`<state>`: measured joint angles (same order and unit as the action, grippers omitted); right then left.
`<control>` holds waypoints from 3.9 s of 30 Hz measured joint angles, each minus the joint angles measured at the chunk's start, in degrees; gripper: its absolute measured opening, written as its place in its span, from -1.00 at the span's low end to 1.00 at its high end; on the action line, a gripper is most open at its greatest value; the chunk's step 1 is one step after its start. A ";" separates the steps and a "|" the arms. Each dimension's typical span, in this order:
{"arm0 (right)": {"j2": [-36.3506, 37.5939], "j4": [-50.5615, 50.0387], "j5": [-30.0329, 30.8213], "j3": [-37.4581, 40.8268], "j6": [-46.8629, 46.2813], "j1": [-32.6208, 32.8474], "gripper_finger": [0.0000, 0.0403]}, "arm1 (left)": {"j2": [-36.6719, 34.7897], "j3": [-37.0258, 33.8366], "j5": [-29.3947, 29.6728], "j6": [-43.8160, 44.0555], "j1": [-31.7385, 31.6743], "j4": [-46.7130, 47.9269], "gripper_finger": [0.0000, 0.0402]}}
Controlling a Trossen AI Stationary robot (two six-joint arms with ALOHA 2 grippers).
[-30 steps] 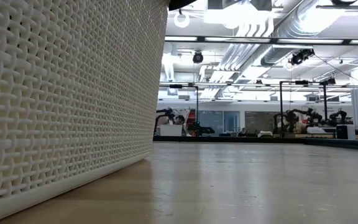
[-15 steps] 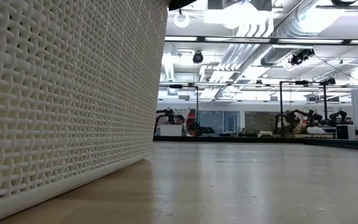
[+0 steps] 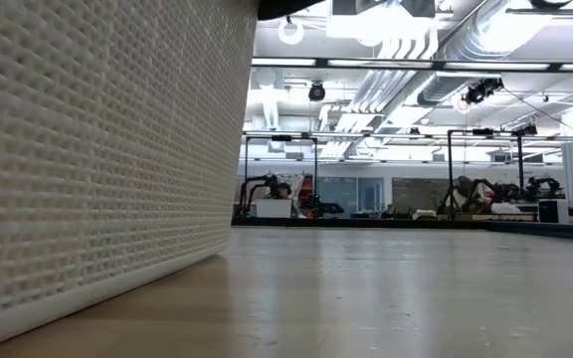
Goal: Sort clothes
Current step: Put the dark blue pants into the white bin
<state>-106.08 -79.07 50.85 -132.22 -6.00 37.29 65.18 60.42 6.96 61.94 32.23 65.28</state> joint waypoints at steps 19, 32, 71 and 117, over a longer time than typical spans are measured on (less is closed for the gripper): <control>0.09 -9.42 -15.96 4.27 -10.00 -7.98 0.15 | -3.71 14.51 18.01 -11.80 2.73 -3.83 -1.00; -0.11 27.64 -38.06 24.99 4.84 -12.57 0.15 | -3.95 20.31 12.46 -14.18 7.62 -6.10 -1.00; 1.15 42.73 -45.25 17.53 22.98 -18.71 0.15 | 9.43 10.99 12.49 -14.57 2.08 -5.85 -1.00; -11.15 52.57 -38.73 20.82 10.96 -24.48 0.15 | -10.11 15.81 16.25 -11.17 -10.08 8.64 -1.00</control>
<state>-117.23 -26.50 12.12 -111.40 4.96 12.81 55.07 76.23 23.21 50.77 22.15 73.92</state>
